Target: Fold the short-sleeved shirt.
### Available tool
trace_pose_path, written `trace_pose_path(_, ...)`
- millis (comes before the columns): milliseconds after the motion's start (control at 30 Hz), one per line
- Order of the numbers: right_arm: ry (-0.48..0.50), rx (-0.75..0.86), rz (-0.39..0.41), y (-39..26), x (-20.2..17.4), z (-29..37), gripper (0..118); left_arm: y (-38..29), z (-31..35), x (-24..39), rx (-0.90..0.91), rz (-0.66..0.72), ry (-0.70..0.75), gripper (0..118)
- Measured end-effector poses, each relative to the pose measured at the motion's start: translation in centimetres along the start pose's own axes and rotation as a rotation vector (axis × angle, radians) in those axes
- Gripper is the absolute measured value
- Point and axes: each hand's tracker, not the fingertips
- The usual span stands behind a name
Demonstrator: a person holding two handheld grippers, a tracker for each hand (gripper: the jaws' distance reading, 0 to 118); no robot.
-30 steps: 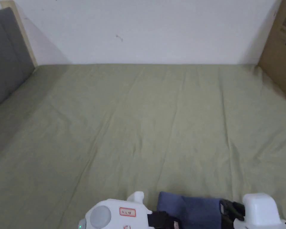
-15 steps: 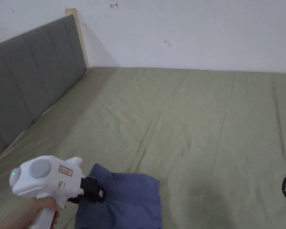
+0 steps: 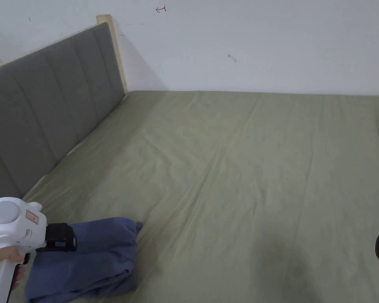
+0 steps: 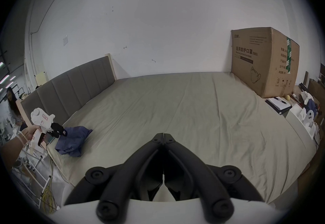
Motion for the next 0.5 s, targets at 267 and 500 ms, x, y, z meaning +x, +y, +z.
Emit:
trace_pose_path(267,0.027,-0.003,-0.004,-0.2,0.6,1.0,0,-3.1,9.4,3.8,0.18,0.031,-0.146,60)
trace_pose_path(500,-0.008,0.056,0.045,0.1,1.4,2.6,0,-8.7,17.0,13.4,0.455,-0.125,-0.18,5)
